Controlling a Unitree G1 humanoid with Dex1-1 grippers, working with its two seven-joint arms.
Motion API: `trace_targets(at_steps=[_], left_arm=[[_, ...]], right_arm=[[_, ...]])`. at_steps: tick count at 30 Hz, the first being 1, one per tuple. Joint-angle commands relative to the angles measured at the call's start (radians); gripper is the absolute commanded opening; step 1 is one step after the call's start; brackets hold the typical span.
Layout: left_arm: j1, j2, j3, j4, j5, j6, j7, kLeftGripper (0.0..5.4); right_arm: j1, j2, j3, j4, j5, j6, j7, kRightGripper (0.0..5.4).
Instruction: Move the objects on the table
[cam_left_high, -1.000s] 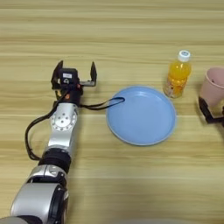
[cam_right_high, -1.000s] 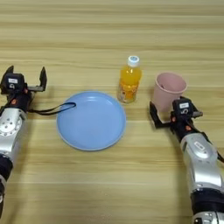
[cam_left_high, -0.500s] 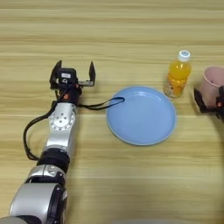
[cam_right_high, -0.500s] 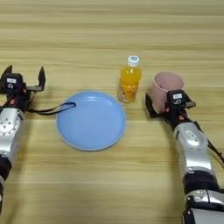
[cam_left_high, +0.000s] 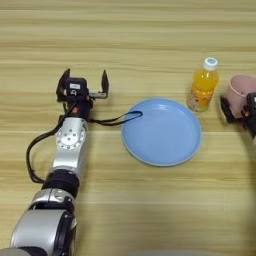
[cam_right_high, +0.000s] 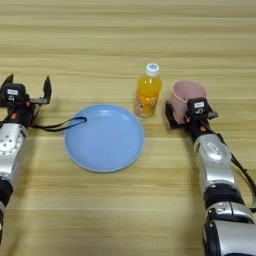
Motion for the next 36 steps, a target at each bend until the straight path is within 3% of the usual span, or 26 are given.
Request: trace_targets(at_steps=[1,7,16,26,29,36], left_arm=[[0.003,0.003,0.000,-0.006,0.004,-0.006,0.001,5.40],[0.003,0.000,-0.001,-0.009,0.004,-0.006,0.003,5.40],[-0.001,0.000,0.001,-0.005,0.002,-0.003,0.003,5.40],[-0.004,0.001,0.002,0.000,0.001,-0.002,0.002,5.40],[-0.005,0.002,0.003,0.003,-0.001,-0.002,0.000,5.40],[-0.001,0.005,0.005,0.000,-0.003,-0.003,-0.003,5.40]], right_arm=[[0.001,0.001,-0.010,-0.026,0.009,-0.008,-0.001,4.31],[0.074,0.008,-0.009,-0.171,0.025,0.011,0.006,4.31],[0.329,0.022,0.036,-0.727,0.074,0.188,0.025,4.31],[0.480,0.022,0.091,-1.058,0.106,0.340,0.053,4.31],[0.496,0.023,0.142,-1.101,0.094,0.364,0.081,4.31],[0.443,0.060,0.266,-1.028,0.040,0.375,0.112,4.31]])
